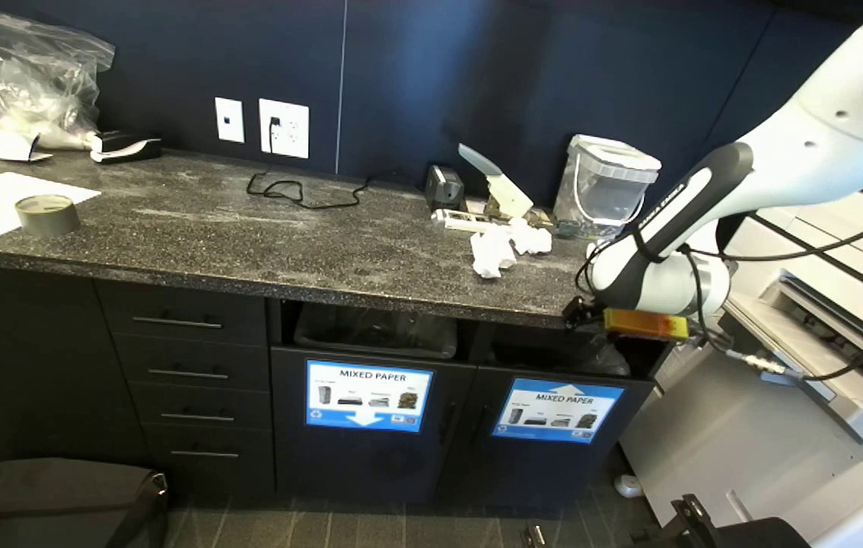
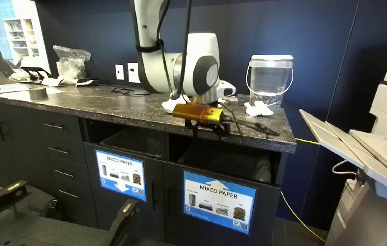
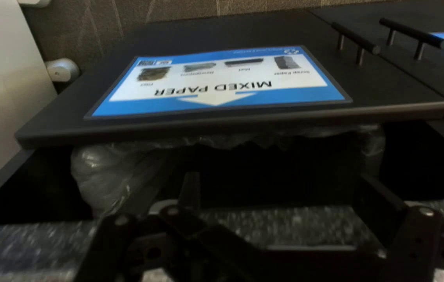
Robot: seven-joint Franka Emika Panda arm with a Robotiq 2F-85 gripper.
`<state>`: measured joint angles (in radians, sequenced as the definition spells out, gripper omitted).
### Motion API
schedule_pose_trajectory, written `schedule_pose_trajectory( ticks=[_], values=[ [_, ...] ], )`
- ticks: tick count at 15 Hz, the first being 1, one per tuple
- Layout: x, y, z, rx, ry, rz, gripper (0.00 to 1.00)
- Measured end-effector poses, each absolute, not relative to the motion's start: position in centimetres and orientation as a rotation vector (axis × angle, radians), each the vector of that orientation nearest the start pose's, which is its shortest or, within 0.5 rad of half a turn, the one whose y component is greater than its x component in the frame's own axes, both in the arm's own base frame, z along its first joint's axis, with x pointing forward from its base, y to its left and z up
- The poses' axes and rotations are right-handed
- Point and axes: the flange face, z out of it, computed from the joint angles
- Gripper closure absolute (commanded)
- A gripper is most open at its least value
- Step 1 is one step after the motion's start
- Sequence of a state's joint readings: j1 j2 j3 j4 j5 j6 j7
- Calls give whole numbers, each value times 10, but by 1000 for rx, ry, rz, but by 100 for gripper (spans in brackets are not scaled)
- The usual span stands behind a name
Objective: Pick up the papers from the counter and put them in the bin
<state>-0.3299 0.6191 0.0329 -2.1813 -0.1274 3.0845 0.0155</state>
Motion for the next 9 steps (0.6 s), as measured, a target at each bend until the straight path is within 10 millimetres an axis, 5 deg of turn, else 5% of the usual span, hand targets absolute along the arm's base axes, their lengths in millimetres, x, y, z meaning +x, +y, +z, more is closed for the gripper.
schedule_pose_trajectory(
  ticks=[5, 9],
  values=[
    [572, -180, 229, -3158, 284, -603, 0],
    [611, -208, 280, -3136, 332, -718, 0]
  ],
)
